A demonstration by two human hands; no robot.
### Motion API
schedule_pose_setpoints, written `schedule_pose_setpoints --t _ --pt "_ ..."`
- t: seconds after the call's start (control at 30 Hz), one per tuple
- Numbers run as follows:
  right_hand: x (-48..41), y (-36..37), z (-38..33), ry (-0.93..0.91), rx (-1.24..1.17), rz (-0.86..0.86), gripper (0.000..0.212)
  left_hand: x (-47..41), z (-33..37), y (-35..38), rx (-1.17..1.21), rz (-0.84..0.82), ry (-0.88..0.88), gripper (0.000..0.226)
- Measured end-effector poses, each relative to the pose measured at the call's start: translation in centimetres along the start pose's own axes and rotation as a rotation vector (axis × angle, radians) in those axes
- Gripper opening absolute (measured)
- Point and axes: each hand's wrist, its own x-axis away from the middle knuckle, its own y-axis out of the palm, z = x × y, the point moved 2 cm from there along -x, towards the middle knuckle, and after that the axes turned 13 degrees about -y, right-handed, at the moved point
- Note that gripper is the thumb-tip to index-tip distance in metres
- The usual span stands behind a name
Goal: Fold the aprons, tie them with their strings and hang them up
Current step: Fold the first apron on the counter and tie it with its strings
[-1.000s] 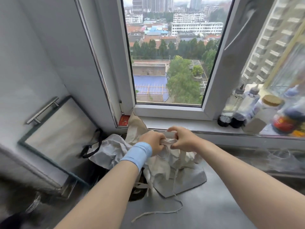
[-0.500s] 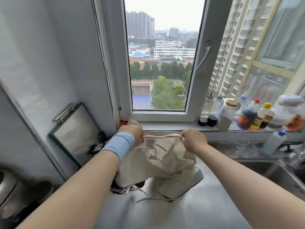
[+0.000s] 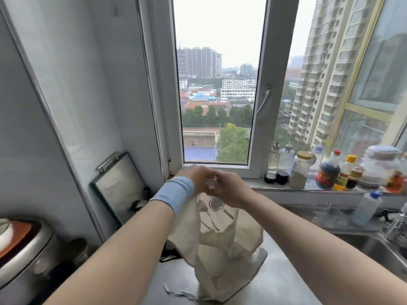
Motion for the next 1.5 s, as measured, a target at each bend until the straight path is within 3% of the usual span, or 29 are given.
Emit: schedule_pose_setpoints --t 0.13,0.2,0.3,0.43,0.5,0.63,0.7,0.77,0.8,0.9,0.97,1.03,1.17,1.3,1.37,1.5 --pt "1.7 -2.2 0.8 0.008 0.024 0.039 0.019 2.7 -1.7 0.0 0.105 -0.148 -0.197 0.049" --pt "2.8 -2.8 0.9 -0.025 0.078 0.050 0.016 3.9 -2.5 0.7 0.072 -0.217 -0.240 0.033" --pt "3.9 -2.8 0.1 -0.044 0.122 -0.003 0.024 5.4 -2.4 1.3 0.040 -0.195 -0.286 0.010" --pt "4.8 -2.5 -2.2 -0.066 -0.098 -0.041 0.030 7.2 -0.1 -0.8 -0.072 0.160 -0.281 0.010" --pt "4.7 -2.4 -3.1 -0.101 -0.068 -0.020 0.011 8.2 0.9 -2.1 -0.087 0.359 -0.278 0.017" --pt "5.0 -3.1 -4.6 -0.133 -0.078 0.159 0.014 10.7 1.2 -2.3 0.183 0.578 -0.369 0.029" --pt "5.7 -3.5 -5.5 -0.200 -0.078 0.209 0.020 12.1 0.5 -1.5 0.304 0.495 -0.504 0.052" --pt "6.3 -3.7 -6.2 -0.277 -0.063 0.216 0.023 13.0 -0.7 -0.3 0.329 0.283 -0.606 0.065" --pt "6.6 -3.7 -6.6 -0.315 -0.057 0.233 0.025 13.4 -1.1 0.2 0.368 0.184 -0.619 0.061" --pt "7.6 -4.3 -7.4 -0.362 -0.007 0.302 0.024 14.8 -1.7 0.2 0.591 0.103 -0.656 0.008" --pt "8.2 -4.8 -7.7 -0.363 0.139 0.368 0.015 15.0 -2.0 -0.6 0.731 0.117 -0.698 0.019" --pt "8.4 -5.2 -7.9 -0.380 0.245 0.434 0.023 14.8 -2.3 -2.2 0.768 0.234 -0.672 0.021" --pt "7.5 -5.9 -9.2 -0.400 0.317 0.477 0.017 14.7 -2.6 -5.6 0.526 0.665 -0.452 0.028" --pt "6.8 -7.2 -11.7 -0.217 0.067 0.468 0.021 15.5 -3.1 -8.3 0.417 0.894 -0.255 0.029" --pt "6.7 -8.0 -12.9 -0.066 -0.115 0.338 0.023 16.3 -3.4 -9.8 0.326 1.011 -0.204 0.030" --pt "8.5 -9.9 -14.5 0.155 -0.641 -0.110 0.023 18.0 -2.8 -12.4 0.241 1.091 -0.080 0.031"
